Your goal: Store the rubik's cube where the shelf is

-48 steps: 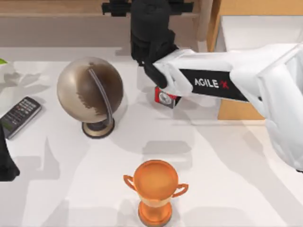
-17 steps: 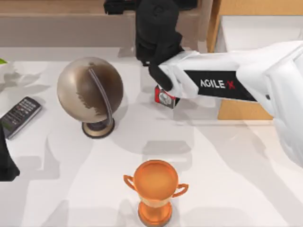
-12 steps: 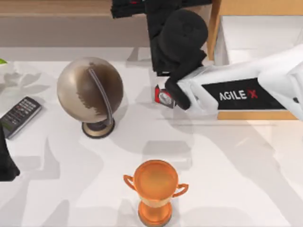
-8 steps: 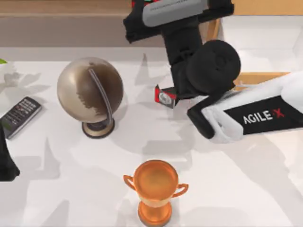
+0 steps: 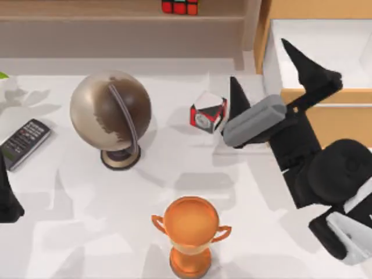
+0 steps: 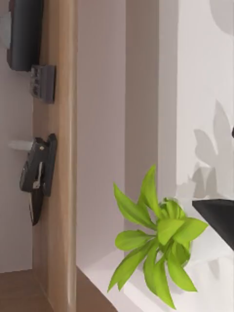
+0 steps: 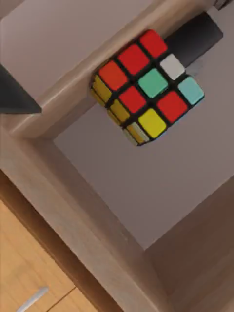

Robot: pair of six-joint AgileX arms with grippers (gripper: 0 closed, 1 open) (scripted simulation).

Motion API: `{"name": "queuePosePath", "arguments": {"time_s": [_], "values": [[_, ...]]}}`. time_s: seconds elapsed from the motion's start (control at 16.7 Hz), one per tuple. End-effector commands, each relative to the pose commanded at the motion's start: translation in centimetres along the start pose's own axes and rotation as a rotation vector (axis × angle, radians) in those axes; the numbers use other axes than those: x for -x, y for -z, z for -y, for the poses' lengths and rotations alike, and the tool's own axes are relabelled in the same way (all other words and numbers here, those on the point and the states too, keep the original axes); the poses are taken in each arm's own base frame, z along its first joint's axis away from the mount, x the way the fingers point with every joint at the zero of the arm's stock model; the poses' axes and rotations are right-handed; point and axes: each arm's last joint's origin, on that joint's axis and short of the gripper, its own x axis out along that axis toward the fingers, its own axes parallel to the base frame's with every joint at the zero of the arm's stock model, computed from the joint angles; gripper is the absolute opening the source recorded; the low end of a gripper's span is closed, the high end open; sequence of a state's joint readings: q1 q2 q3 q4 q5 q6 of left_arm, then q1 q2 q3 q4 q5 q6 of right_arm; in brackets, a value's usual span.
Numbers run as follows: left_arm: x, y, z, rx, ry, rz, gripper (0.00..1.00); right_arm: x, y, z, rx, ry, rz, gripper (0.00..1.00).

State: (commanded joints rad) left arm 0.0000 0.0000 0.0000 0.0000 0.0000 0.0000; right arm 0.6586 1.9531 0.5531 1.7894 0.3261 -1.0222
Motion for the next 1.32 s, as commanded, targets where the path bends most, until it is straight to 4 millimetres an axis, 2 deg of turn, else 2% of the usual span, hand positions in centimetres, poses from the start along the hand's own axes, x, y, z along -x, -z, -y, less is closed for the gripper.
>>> {"name": "queuePosePath", "arguments": {"time_s": [0.24,0.54,0.72,1.02,1.32], "values": [[0.0,0.0,0.0,0.0,0.0,0.0,1.0,4.5,4.1,1.5,0.334,-0.1,-0.144,1.0],[0.0,0.0,0.0,0.0,0.0,0.0,1.0,7.4,8.8,3.2,0.647,-0.209,-0.39,1.0],[0.0,0.0,0.0,0.0,0.0,0.0,1.0,8.0,10.0,3.5,0.709,-0.245,-0.453,1.0],[0.0,0.0,0.0,0.0,0.0,0.0,1.0,8.1,10.2,3.1,0.709,-0.266,-0.455,1.0],[0.0,0.0,0.0,0.0,0.0,0.0,1.0,6.9,10.6,3.3,0.709,-0.245,-0.453,1.0]]}}
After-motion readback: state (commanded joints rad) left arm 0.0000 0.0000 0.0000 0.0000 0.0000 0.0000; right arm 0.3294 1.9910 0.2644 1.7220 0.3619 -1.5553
